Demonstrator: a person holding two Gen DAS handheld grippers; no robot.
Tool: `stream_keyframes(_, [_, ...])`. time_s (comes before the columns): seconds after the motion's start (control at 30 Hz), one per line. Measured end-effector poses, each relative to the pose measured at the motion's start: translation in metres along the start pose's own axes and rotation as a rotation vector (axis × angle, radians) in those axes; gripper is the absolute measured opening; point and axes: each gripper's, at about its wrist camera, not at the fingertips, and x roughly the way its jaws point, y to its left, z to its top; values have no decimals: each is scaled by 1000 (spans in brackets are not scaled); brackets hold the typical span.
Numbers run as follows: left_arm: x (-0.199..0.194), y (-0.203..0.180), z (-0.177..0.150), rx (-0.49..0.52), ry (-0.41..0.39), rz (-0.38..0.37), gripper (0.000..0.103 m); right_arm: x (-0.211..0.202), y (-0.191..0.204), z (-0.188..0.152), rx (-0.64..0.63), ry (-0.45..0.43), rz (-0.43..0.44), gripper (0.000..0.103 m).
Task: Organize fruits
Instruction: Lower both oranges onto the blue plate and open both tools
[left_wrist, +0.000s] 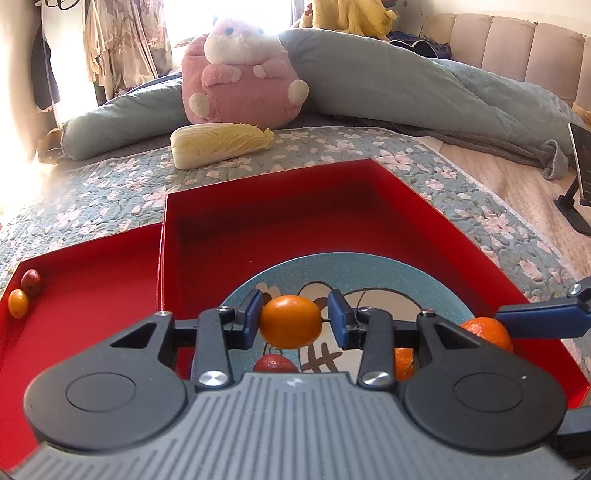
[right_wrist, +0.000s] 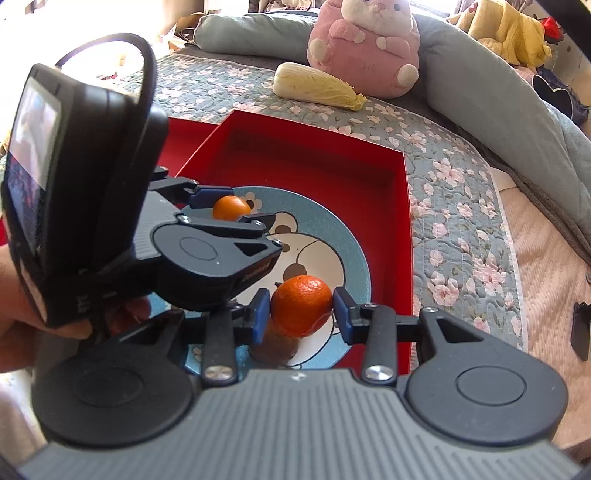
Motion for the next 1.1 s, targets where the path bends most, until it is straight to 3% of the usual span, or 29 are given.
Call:
stream_keyframes(0.47, [-1, -4, 1, 11, -9, -1, 45, 1, -1, -2, -8, 3, -3, 40])
stream_keyframes(0.5, [-2, -4, 1, 12, -10, 0, 49, 1, -1, -2, -8, 2, -3, 40])
stream_keyframes(0.53, [-4, -4, 1, 13, -14, 1, 59, 1, -1, -1, -7, 1, -3, 40])
stream_keyframes(0.6, [-8, -4, 1, 20, -34, 14, 66, 1, 0, -1, -6, 0, -5, 40])
stream_keyframes(1.1, [-24, 17, 6, -1, -67, 5, 66, 9, 8, 10, 32, -5, 10, 41])
